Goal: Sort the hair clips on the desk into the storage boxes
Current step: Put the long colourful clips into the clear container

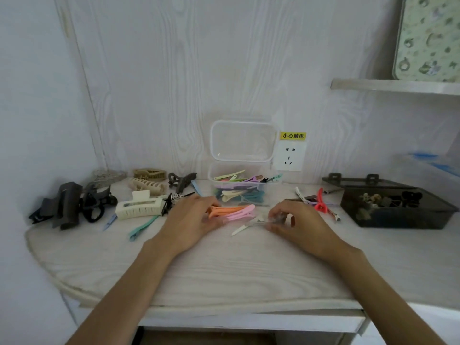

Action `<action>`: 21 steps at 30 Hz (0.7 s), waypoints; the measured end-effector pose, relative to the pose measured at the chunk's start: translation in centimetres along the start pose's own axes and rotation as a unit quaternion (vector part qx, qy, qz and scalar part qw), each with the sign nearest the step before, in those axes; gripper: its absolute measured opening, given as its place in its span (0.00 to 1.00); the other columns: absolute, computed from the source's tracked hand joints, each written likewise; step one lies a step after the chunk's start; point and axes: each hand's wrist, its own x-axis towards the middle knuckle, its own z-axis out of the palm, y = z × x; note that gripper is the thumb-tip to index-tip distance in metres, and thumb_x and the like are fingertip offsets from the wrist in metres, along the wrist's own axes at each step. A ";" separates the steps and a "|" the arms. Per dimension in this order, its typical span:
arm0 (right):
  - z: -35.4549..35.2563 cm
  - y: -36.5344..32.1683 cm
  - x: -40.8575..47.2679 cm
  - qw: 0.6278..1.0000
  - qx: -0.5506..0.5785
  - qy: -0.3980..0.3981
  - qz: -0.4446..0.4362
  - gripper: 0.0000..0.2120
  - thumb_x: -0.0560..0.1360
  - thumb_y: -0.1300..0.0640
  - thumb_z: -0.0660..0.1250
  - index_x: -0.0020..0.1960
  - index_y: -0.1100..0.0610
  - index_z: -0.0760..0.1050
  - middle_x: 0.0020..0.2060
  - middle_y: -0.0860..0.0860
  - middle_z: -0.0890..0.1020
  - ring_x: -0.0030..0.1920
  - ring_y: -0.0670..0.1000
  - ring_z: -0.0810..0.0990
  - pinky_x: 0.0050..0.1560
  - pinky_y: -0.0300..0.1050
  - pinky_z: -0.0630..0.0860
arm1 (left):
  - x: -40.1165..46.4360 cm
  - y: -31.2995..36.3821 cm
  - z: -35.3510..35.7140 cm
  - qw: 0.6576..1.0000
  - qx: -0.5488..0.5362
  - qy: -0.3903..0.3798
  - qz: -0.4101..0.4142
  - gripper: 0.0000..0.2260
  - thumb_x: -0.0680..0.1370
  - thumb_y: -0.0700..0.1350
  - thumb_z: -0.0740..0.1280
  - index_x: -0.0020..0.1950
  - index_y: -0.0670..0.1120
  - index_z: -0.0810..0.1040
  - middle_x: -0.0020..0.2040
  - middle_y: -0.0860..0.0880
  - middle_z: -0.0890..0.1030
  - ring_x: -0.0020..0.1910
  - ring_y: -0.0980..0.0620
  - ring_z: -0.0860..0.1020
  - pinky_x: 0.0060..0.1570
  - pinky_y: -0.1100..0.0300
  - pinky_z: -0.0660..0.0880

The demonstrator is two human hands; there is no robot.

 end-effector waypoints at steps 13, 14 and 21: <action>-1.0 -2.4 9.2 1.000 0.015 -0.002 0.020 0.14 0.76 0.64 0.63 0.61 0.57 0.75 0.61 0.54 0.76 0.63 0.53 0.72 0.60 0.32 0.61 | -0.3 -0.6 0.8 0.999 -0.017 -0.036 0.016 0.17 0.79 0.56 0.59 0.68 0.58 0.68 0.55 0.54 0.76 0.55 0.52 0.72 0.48 0.61 0.65; -1.0 -2.2 9.2 1.000 -0.007 0.001 0.014 0.16 0.75 0.64 0.64 0.62 0.56 0.75 0.62 0.54 0.75 0.65 0.52 0.70 0.59 0.29 0.58 | -0.3 -0.7 0.8 0.999 -0.026 -0.031 0.019 0.17 0.79 0.56 0.60 0.67 0.59 0.69 0.53 0.55 0.75 0.54 0.53 0.73 0.47 0.61 0.66; -2.0 -1.5 2.6 0.991 0.080 0.107 -0.009 0.12 0.72 0.66 0.67 0.41 0.48 0.80 0.40 0.43 0.81 0.39 0.46 0.76 0.38 0.30 0.70 | 0.2 -0.3 -0.5 0.988 -0.014 0.120 0.101 0.15 0.79 0.53 0.58 0.65 0.57 0.70 0.53 0.56 0.73 0.51 0.57 0.68 0.49 0.62 0.70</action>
